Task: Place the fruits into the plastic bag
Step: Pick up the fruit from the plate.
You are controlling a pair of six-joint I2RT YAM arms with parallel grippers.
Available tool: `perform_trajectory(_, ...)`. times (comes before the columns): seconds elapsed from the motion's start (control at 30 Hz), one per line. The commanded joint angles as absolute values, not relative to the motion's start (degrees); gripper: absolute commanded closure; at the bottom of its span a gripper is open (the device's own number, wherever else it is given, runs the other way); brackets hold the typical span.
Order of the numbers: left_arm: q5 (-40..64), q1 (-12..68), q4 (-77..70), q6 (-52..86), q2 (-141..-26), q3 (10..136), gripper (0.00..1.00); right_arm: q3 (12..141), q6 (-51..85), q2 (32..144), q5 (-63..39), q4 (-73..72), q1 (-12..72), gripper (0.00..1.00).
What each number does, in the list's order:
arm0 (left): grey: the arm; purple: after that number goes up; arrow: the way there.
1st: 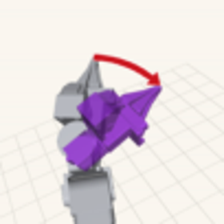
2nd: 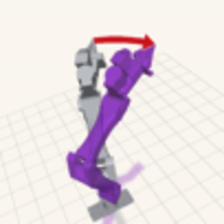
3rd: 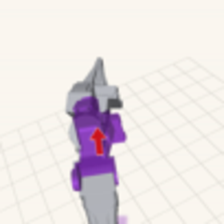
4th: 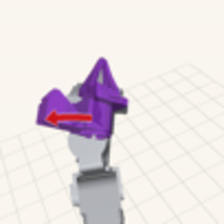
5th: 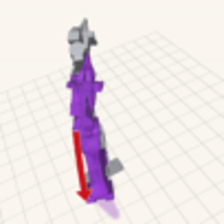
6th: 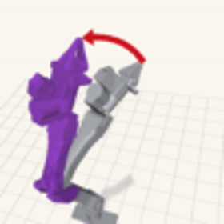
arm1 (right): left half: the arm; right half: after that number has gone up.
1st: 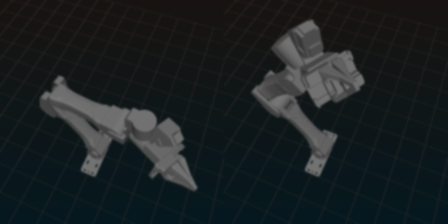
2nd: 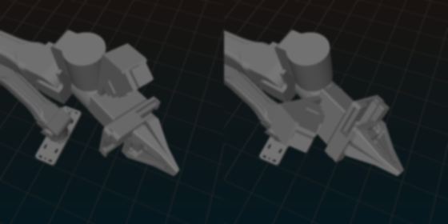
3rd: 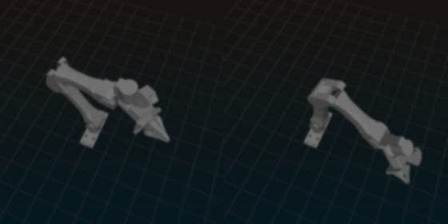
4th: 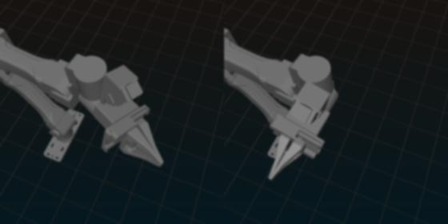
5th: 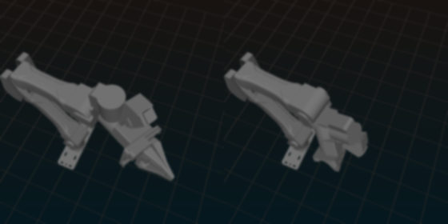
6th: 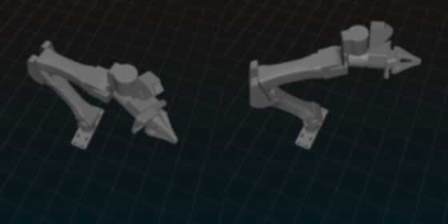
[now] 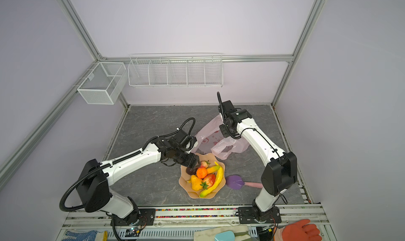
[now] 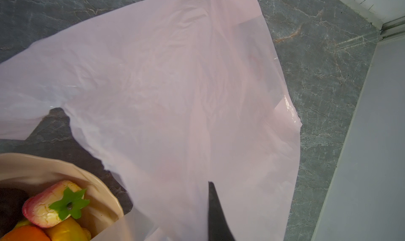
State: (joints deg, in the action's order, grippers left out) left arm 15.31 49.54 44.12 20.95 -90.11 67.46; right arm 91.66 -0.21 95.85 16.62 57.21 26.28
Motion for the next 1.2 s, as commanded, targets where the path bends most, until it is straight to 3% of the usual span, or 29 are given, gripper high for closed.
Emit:
perform_trajectory(0.0, 17.3, 50.4, 46.0, 20.9, -91.0, 69.5, 0.22, 91.6, -0.3, 95.2, 15.9, 58.1, 26.0, 0.93)
perform_trajectory(0.6, 17.3, 55.4, 48.7, 18.0, -102.9, 79.2, 0.28, 90.1, -0.8, 94.3, 16.2, 58.0, 26.0, 0.93)
perform_trajectory(1.17, 15.3, 57.2, 50.3, 17.3, -105.4, 78.0, 0.29, 89.6, -1.3, 93.6, 16.8, 57.9, 25.9, 0.93)
